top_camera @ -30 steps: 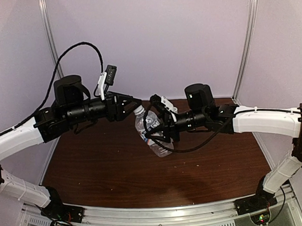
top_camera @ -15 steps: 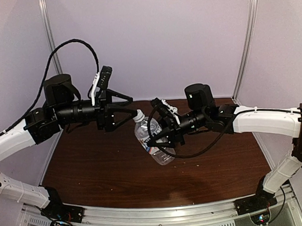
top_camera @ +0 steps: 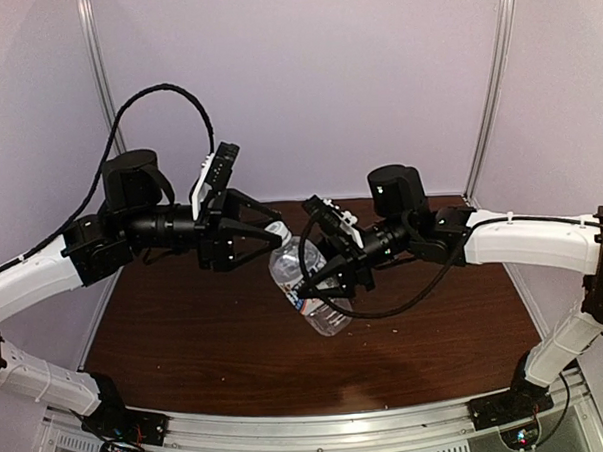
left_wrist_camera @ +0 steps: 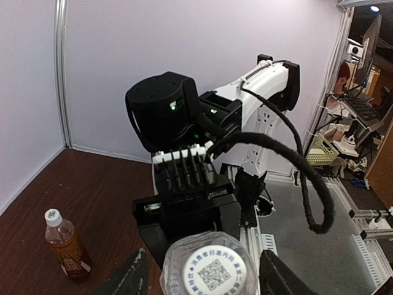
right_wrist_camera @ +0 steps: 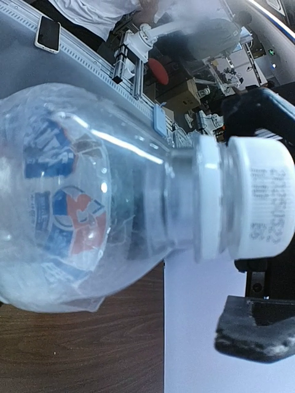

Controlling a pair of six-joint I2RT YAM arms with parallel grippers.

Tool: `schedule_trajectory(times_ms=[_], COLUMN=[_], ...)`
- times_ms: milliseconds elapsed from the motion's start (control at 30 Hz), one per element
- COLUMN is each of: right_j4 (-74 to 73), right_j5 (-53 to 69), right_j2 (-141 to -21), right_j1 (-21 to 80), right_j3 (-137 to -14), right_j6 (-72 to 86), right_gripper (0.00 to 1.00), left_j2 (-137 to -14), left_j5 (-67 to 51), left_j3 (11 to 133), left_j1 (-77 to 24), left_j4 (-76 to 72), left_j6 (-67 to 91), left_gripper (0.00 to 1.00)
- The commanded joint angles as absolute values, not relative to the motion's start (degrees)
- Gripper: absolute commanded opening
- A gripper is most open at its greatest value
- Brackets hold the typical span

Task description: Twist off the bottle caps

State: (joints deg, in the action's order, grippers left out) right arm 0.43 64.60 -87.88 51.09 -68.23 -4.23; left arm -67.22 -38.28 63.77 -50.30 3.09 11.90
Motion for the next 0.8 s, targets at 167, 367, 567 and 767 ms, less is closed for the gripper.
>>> schedule_trajectory(times_ms=[167, 367, 567, 767], right_j4=[1.1, 1.1, 1.0, 0.4], right_j5=[66.4, 66.0, 65.1, 56.6], right_j2=[-88.7, -88.8, -88.8, -88.3], right_j1=[51.2, 51.2, 51.2, 51.2], right_j3=[-69.6, -69.4, -69.3, -69.6], right_j6=[-4.1, -4.2, -4.3, -4.2], right_gripper=[0.47, 0.46, 0.46, 0.46], left_j2=[-68.9, -68.9, -68.6, -68.4], left_j5=[-42.4, -42.4, -41.6, -36.3], left_j3=[64.9, 64.5, 64.2, 64.5], left_j1=[-50.0, -50.0, -50.0, -50.0], left_j4=[-2.1, -2.3, -2.1, -1.6], left_j6=[12.3, 12.5, 12.7, 15.2], left_gripper=[0.52, 0.44, 0.35, 0.18])
